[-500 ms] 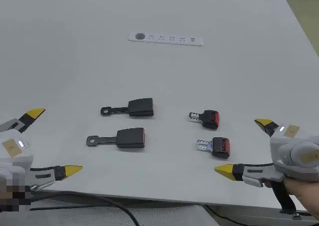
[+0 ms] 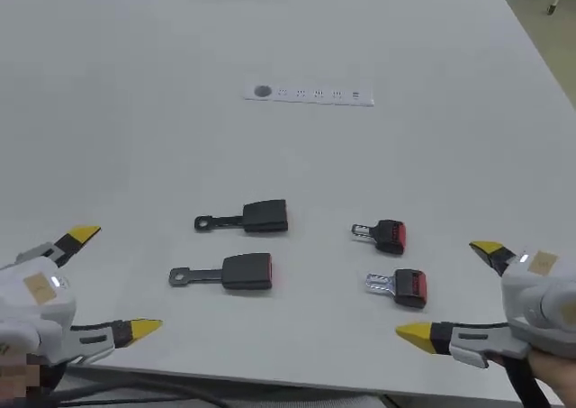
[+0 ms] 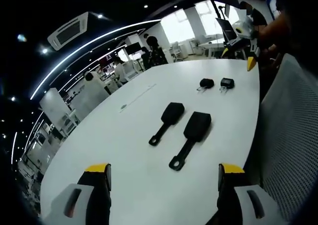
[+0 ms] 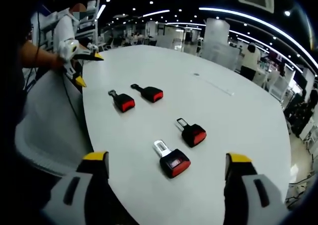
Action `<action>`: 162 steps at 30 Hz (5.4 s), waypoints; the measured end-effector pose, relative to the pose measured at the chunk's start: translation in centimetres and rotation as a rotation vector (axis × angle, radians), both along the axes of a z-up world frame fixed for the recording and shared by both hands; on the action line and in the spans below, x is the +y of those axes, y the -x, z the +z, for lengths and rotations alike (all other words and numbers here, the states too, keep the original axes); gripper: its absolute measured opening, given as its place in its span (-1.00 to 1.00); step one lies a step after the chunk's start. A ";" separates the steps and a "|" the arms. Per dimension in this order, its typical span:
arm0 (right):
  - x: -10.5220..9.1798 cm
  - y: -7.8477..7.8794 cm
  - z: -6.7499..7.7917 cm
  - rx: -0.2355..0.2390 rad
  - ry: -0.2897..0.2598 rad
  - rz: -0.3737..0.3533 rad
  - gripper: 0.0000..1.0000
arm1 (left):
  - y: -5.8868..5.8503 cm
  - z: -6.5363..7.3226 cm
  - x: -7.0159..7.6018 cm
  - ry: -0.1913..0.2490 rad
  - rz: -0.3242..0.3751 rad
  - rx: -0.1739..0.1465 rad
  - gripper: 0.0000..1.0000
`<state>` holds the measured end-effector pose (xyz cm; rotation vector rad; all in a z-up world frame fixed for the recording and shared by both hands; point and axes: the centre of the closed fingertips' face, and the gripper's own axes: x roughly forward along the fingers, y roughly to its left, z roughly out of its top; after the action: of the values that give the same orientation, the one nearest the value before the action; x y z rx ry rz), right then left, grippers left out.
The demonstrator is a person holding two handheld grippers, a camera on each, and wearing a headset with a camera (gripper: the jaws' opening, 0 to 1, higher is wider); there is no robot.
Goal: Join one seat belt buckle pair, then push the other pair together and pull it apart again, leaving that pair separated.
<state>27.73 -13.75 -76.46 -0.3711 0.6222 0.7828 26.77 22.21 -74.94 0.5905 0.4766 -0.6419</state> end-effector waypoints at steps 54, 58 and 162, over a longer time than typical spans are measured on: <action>-0.9 -0.1 0.7 -0.026 0.060 0.026 0.94 | -0.4 1.1 -1.1 -0.029 -0.036 0.048 0.97; -1.3 -0.2 0.7 -0.034 0.081 0.023 0.92 | -0.5 1.0 -1.3 -0.024 -0.026 0.047 0.96; -0.2 -2.8 -8.6 0.263 0.330 0.526 -0.17 | -4.4 -9.8 -11.6 -0.242 -0.503 0.476 -0.20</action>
<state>30.56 -13.98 -85.10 -0.7604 0.9215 1.2476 31.14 10.63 -84.71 0.7991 0.8711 -1.2283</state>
